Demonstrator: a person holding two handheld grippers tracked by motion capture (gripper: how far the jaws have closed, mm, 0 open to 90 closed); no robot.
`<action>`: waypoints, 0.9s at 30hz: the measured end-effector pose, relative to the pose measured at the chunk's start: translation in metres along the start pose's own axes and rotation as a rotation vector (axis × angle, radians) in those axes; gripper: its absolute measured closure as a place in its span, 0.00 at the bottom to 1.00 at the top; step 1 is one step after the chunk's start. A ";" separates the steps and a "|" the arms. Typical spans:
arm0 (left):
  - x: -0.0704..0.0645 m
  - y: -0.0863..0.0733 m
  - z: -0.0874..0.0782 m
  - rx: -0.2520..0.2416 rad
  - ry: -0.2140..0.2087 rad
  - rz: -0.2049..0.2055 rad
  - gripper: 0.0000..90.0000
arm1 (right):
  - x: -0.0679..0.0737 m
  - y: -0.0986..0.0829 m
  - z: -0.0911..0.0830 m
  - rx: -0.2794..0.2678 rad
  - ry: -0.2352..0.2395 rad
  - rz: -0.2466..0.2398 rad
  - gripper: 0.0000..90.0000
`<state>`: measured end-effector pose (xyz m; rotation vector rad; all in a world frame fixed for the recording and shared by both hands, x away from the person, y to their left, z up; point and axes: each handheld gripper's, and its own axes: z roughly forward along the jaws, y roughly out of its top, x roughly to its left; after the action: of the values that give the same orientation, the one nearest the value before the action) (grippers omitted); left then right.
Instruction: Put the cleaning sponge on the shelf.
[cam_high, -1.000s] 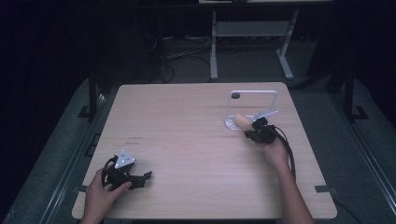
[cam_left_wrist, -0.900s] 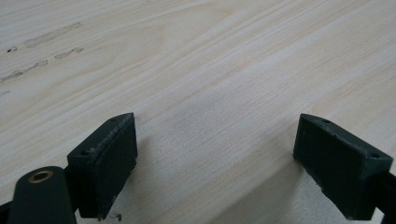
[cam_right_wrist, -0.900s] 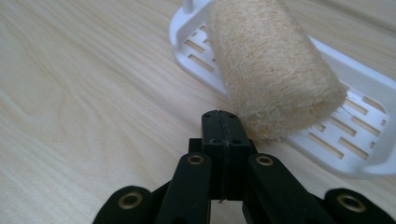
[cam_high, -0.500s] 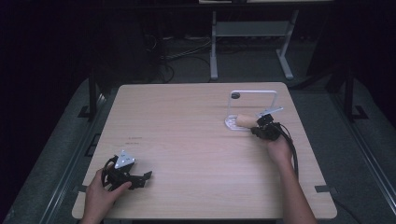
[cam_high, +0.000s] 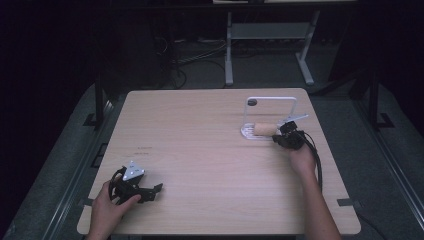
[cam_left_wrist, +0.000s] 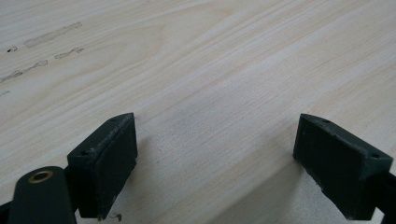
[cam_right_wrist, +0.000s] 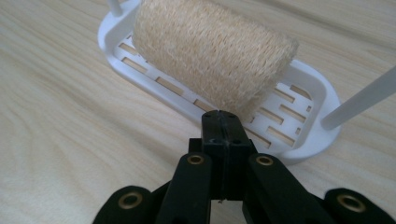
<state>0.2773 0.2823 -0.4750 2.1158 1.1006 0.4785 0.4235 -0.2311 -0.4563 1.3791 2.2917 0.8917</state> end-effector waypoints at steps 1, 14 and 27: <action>0.000 0.000 0.000 -0.001 0.000 0.000 0.14 | 0.001 0.000 -0.001 -0.003 0.003 0.000 1.00; 0.000 0.000 0.000 0.000 0.000 0.000 0.14 | 0.011 -0.004 -0.014 -0.019 0.004 -0.021 0.53; 0.000 0.000 0.000 -0.002 0.001 0.002 0.14 | 0.033 -0.017 -0.027 -0.041 0.023 -0.035 0.23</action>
<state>0.2773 0.2823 -0.4752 2.1149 1.0983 0.4813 0.3811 -0.2174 -0.4453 1.3144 2.2940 0.9431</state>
